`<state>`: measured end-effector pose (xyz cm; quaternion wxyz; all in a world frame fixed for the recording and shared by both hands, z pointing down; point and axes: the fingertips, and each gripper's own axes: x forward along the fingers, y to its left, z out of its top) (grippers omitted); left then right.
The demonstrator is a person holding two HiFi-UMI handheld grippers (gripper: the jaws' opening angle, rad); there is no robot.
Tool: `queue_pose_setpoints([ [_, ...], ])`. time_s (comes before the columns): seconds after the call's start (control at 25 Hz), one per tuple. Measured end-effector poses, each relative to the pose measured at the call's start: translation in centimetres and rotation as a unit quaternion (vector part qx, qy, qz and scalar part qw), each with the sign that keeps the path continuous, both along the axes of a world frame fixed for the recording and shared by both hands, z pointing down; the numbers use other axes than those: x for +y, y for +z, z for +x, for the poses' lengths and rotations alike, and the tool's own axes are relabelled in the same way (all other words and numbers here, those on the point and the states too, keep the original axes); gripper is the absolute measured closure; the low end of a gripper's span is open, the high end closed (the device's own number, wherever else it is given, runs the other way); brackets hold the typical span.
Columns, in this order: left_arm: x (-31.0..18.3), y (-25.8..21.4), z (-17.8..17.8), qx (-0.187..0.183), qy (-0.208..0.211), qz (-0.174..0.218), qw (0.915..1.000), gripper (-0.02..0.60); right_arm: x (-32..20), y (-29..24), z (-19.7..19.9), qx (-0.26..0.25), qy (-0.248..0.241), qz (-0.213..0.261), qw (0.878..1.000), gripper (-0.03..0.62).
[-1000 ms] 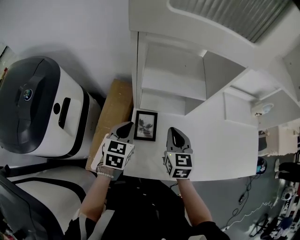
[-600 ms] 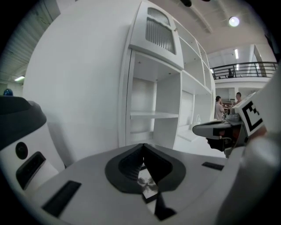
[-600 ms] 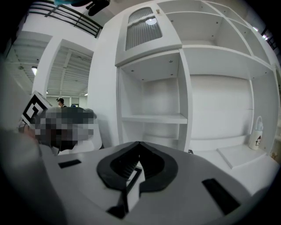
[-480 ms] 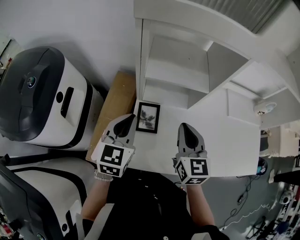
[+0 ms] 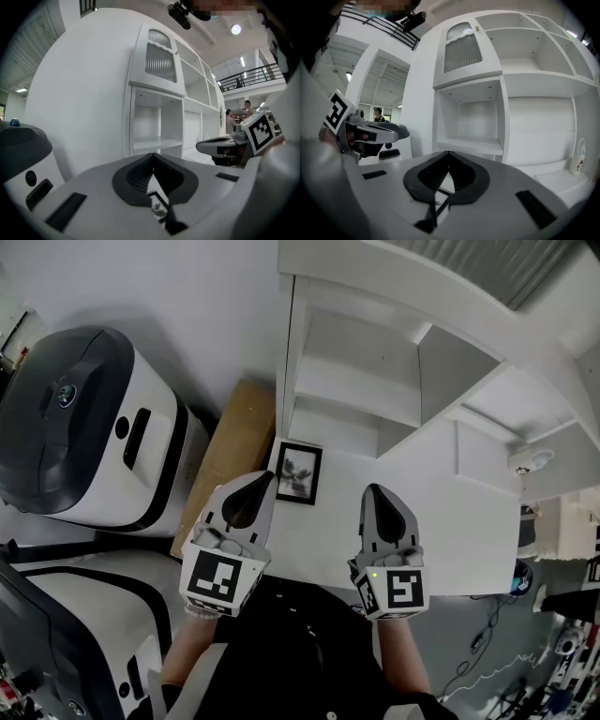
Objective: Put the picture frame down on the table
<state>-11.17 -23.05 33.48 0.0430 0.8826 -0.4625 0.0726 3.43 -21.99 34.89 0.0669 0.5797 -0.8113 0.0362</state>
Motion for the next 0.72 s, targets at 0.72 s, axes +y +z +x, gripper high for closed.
queue_pose_setpoints([
  [0.72,0.2,-2.0,0.0,0.013,0.009,-0.003,0.9999,0.580,0.2,-3.1,-2.3,0.033,-0.031,0.034,0.998,0.592],
])
